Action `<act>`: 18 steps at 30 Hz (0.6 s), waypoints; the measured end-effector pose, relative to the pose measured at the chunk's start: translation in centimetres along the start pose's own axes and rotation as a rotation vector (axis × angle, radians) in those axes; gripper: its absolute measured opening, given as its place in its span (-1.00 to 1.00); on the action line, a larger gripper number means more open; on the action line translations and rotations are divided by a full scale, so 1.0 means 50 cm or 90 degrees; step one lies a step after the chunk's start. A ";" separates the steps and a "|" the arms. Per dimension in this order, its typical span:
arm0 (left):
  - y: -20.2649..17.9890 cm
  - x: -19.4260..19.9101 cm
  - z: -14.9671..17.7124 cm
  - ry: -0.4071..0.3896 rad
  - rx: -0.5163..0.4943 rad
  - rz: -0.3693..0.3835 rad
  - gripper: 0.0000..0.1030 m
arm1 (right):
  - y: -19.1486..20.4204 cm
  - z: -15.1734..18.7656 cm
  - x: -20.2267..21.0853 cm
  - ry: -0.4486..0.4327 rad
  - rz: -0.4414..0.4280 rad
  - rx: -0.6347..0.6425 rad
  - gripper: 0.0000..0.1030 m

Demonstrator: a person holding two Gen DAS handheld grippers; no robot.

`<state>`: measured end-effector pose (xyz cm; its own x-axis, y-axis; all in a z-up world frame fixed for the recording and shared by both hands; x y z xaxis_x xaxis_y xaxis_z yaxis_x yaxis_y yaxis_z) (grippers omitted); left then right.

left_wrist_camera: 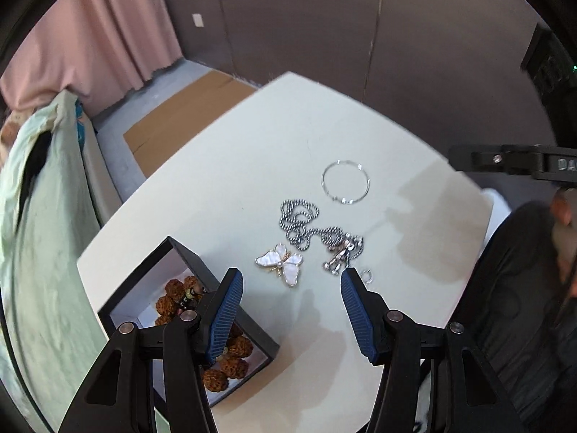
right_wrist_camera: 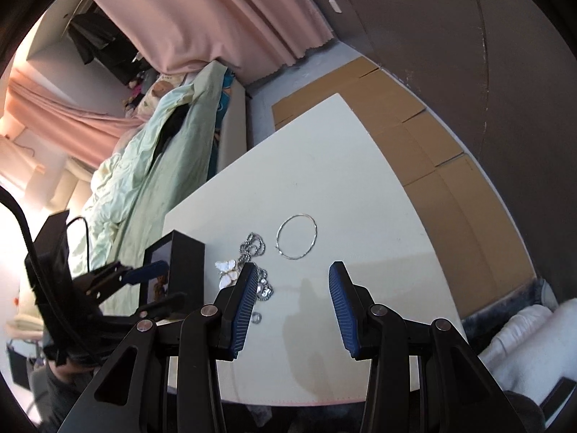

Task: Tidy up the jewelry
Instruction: 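Grasp the white butterfly pendant with the left gripper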

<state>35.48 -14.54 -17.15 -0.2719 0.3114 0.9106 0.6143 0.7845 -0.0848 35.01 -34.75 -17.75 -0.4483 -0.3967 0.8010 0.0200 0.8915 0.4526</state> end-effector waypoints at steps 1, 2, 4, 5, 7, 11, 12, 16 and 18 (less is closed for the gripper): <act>0.002 -0.006 -0.004 0.013 -0.008 -0.006 0.13 | -0.004 0.003 -0.002 0.007 -0.005 -0.002 -0.18; 0.003 -0.011 -0.008 0.027 -0.017 -0.014 0.13 | -0.007 0.004 -0.003 0.010 -0.008 -0.003 -0.18; 0.002 -0.023 -0.014 0.054 -0.044 -0.027 0.13 | -0.015 0.007 -0.002 0.015 -0.012 -0.006 -0.18; 0.000 -0.030 -0.016 0.072 -0.059 -0.024 0.13 | -0.020 0.008 0.001 0.015 -0.010 -0.007 -0.16; -0.007 -0.041 -0.020 0.105 -0.089 -0.011 0.13 | -0.032 0.014 0.003 0.017 -0.001 -0.011 0.08; -0.020 -0.072 -0.023 0.160 -0.135 -0.015 0.13 | -0.060 0.021 -0.008 0.042 0.002 -0.035 0.22; -0.026 -0.083 -0.023 0.177 -0.150 -0.013 0.13 | -0.065 0.023 -0.010 0.047 0.002 -0.041 0.22; -0.041 -0.120 -0.014 0.226 -0.205 -0.015 0.13 | -0.087 0.029 -0.019 0.064 0.016 -0.059 0.23; -0.034 -0.133 -0.012 0.244 -0.211 -0.026 0.13 | -0.087 0.031 -0.020 0.066 0.009 -0.060 0.23</act>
<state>36.70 -18.25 -22.84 -0.0475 0.0168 0.9987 0.8275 0.5607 0.0299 33.99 -37.92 -21.12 -0.3524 -0.4096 0.8415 0.1120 0.8742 0.4725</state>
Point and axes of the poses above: each gripper's, at about its wrist camera, not at the fingertips, and x roughly against the way its jaws point, y to its left, z to its underside, the point moved 5 cm from there along -x, roughly the way its jaws point, and after that the axes turned 8 degrees about z, right-handed, at the moved point
